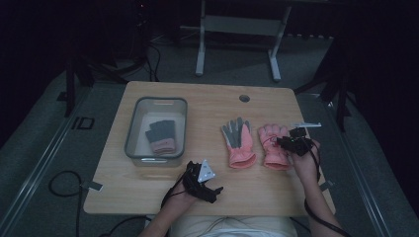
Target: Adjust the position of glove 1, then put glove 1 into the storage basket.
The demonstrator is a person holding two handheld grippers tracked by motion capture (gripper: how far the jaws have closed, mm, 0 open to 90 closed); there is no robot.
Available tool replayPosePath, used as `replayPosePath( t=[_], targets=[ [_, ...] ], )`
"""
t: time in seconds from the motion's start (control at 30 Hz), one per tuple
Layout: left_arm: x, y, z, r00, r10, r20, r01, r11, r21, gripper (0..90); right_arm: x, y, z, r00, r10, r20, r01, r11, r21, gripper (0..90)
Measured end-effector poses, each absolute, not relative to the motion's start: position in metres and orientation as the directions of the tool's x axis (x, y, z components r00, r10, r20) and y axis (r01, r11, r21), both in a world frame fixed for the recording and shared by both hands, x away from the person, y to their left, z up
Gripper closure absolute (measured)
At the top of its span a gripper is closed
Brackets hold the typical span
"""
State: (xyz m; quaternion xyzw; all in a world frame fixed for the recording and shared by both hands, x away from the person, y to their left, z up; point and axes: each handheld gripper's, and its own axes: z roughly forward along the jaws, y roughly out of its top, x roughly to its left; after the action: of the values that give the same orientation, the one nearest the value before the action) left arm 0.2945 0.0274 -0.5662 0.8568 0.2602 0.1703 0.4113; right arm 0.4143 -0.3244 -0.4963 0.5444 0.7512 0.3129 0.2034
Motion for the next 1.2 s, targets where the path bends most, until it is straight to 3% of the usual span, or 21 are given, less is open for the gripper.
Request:
replayPosePath(
  t=[0.27, 0.53, 0.83, 0.93, 1.1, 1.2],
  targets=[
    [0.294, 0.027, -0.566, 0.807, 0.586, 0.077, 0.306, -0.525, 0.794, 2.3, 0.413, -0.33, -0.479, -0.5, 0.865, -0.037, 0.591, 0.373, 0.715, 60.9],
    [0.294, 0.027, -0.566, 0.806, 0.587, 0.076, 0.307, -0.525, 0.794, 2.3, 0.423, -0.33, -0.484, -0.509, 0.859, -0.055, 0.595, 0.398, 0.698, 59.2],
    [0.294, 0.028, -0.566, 0.808, 0.585, 0.076, 0.305, -0.525, 0.794, 2.3, 0.427, -0.323, -0.513, -0.504, 0.859, -0.088, 0.632, 0.436, 0.64, 56.1],
    [0.294, 0.028, -0.566, 0.808, 0.584, 0.077, 0.305, -0.527, 0.794, 2.3, 0.427, -0.323, -0.52, -0.484, 0.871, -0.077, 0.64, 0.413, 0.648, 59.7],
    [0.294, 0.027, -0.566, 0.808, 0.585, 0.077, 0.306, -0.526, 0.793, 2.3, 0.426, -0.317, -0.524, -0.475, 0.876, -0.085, 0.652, 0.415, 0.634, 77.7],
    [0.294, 0.028, -0.566, 0.807, 0.586, 0.075, 0.307, -0.524, 0.795, 2.3, 0.426, -0.314, -0.524, -0.451, 0.889, -0.078, 0.664, 0.393, 0.637, 83.4]
  ],
)
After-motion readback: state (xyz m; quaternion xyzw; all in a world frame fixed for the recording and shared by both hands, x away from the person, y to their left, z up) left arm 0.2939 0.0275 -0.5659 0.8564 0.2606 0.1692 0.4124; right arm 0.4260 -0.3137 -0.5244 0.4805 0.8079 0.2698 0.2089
